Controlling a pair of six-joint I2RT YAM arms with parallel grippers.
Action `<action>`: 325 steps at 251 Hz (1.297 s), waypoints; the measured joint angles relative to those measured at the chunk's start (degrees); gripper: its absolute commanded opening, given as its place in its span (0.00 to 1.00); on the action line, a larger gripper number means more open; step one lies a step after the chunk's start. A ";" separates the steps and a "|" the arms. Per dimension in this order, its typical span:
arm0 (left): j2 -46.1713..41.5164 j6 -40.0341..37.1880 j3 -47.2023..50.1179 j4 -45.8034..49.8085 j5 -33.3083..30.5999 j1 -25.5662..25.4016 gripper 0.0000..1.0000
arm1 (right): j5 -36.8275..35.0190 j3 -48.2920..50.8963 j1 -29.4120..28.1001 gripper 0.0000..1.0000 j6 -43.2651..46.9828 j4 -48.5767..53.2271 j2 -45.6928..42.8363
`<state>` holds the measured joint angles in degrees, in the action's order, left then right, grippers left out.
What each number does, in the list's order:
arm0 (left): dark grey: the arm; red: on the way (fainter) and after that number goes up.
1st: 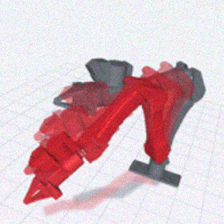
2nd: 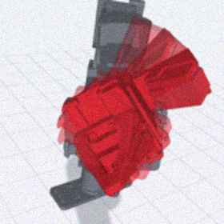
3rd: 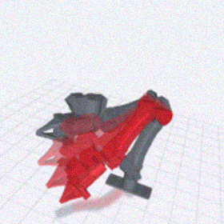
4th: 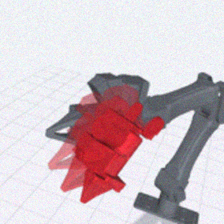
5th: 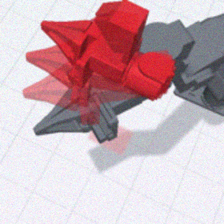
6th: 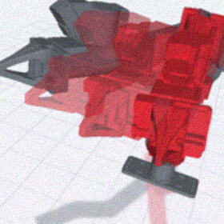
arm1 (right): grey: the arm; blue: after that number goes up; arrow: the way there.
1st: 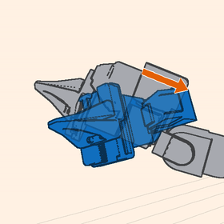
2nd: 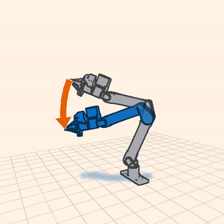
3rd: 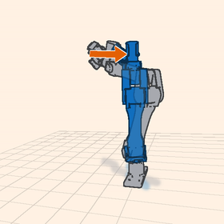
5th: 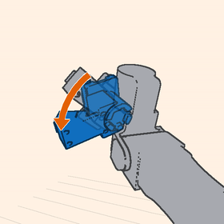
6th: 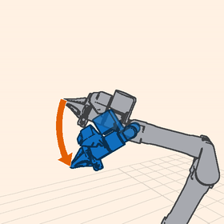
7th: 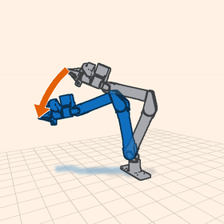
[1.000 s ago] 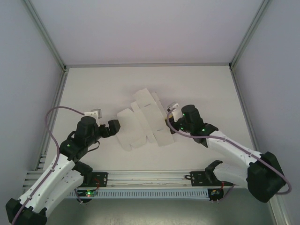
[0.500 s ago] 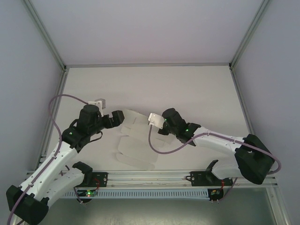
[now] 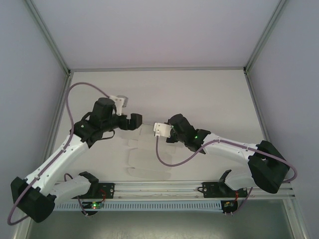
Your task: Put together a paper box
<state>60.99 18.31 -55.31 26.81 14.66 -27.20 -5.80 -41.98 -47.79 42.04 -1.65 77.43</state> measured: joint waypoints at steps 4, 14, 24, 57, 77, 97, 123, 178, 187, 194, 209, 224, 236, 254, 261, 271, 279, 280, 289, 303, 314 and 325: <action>0.79 -0.90 -0.61 0.11 0.35 -0.26 0.98 | 0.24 -0.31 0.00 0.00 0.00 0.28 0.00; 2.73 -3.08 -2.25 0.48 1.38 -0.76 0.96 | 0.79 -0.96 0.00 0.00 -0.02 1.01 0.00; 4.68 -5.16 -3.54 0.83 2.38 -0.98 0.93 | 1.29 -1.55 0.02 0.00 -0.02 1.75 0.00; 9.16 -10.45 -5.33 2.86 4.81 -1.20 0.73 | 2.91 -3.26 0.44 0.00 -0.09 4.13 0.44; 10.80 -12.79 -5.97 4.55 5.42 -1.51 0.62 | 3.85 -4.15 1.16 0.00 -0.28 5.38 0.87; 11.37 -14.01 -6.10 5.46 5.92 -1.75 0.61 | 4.70 -4.85 1.88 0.00 -0.52 6.64 1.03; 11.39 -15.15 -6.10 5.99 5.55 -2.23 0.60 | 5.27 -5.46 2.19 0.00 -0.96 7.54 1.46; 11.43 -16.63 -6.14 7.08 2.82 -3.26 0.58 | 6.58 -6.27 2.69 0.00 -1.84 9.31 1.88; 11.52 -16.98 -6.23 7.54 1.95 -3.61 0.58 | 6.82 -6.40 2.71 0.00 -2.01 9.75 1.88; 11.69 -17.35 -6.36 7.80 1.22 -3.89 0.58 | 7.06 -6.58 2.71 0.00 -2.05 10.12 1.88; 12.11 -18.53 -6.69 8.48 -0.57 -4.33 0.58 | 7.89 -6.73 2.82 0.00 -2.05 10.78 1.88; 12.46 -19.96 -6.80 9.05 -2.58 -4.35 0.60 | 8.96 -6.91 3.10 0.00 -2.03 11.56 1.88; 12.70 -21.18 -6.80 9.64 -4.15 -4.35 0.63 | 9.99 -7.10 3.45 0.00 -1.99 12.35 1.88; 12.81 -23.02 -6.80 10.36 -5.53 -4.35 0.59 | 11.41 -7.43 3.85 0.00 -1.92 13.53 1.88; 12.81 -23.82 -6.82 10.51 -5.84 -4.35 0.58 | 11.89 -7.56 4.07 0.00 -1.75 13.92 1.88; 12.81 -24.63 -6.82 10.56 -5.92 -4.35 0.56 | 12.55 -7.78 4.20 0.00 -1.70 14.36 1.88; 12.81 -25.33 -6.82 10.56 -5.90 -4.35 0.55 | 12.92 -7.93 4.22 0.00 -1.57 14.75 1.88; 12.81 -25.40 -6.82 10.56 -5.88 -4.35 0.55 | 12.96 -7.96 4.20 0.00 -1.57 14.75 1.88; 12.81 -26.03 -6.84 10.56 -5.68 -4.35 0.51 | 13.27 -8.11 4.22 0.00 -1.55 15.08 1.88; 12.85 -27.23 -6.88 10.56 -5.33 -4.35 0.48 | 13.75 -8.37 4.22 0.00 -1.55 15.50 1.88; 12.98 -27.82 -7.02 10.64 -4.96 -4.35 0.43 | 13.97 -8.66 4.22 0.00 -1.55 15.89 1.88; 13.25 -28.57 -7.19 10.86 -4.74 -4.35 0.38 | 14.12 -8.92 4.35 0.00 -1.53 16.44 1.88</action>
<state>74.24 -10.26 -62.50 37.67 9.91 -31.55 8.32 -50.89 -43.44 40.51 14.79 79.31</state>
